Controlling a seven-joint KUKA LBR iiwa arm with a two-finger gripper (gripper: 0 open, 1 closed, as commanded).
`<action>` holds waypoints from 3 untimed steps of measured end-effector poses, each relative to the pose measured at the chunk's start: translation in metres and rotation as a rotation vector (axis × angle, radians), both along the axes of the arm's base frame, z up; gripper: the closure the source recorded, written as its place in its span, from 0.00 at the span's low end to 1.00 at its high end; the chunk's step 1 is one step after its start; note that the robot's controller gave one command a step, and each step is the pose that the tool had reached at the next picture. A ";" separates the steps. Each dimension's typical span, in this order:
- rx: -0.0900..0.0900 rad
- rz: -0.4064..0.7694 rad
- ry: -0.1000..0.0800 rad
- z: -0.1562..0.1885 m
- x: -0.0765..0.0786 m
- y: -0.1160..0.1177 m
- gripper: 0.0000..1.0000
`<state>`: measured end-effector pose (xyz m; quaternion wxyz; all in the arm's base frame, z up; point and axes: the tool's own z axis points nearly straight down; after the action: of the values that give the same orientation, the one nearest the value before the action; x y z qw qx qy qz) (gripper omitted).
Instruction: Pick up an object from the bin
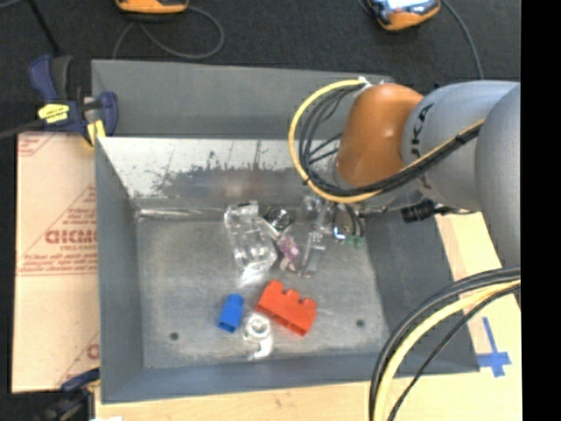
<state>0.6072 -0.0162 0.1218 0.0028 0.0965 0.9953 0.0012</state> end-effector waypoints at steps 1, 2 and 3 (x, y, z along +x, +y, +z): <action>0.000 -0.122 0.005 -0.020 -0.010 0.004 0.00; -0.001 -0.172 0.002 -0.050 -0.026 0.002 0.00; -0.002 -0.169 -0.005 -0.047 -0.024 0.001 0.00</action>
Offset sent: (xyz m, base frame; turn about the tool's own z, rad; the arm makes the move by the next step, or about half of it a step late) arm -0.0109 0.0043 -0.0203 0.1242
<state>0.5835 -0.0157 0.0750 0.0056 0.1801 0.9836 0.0000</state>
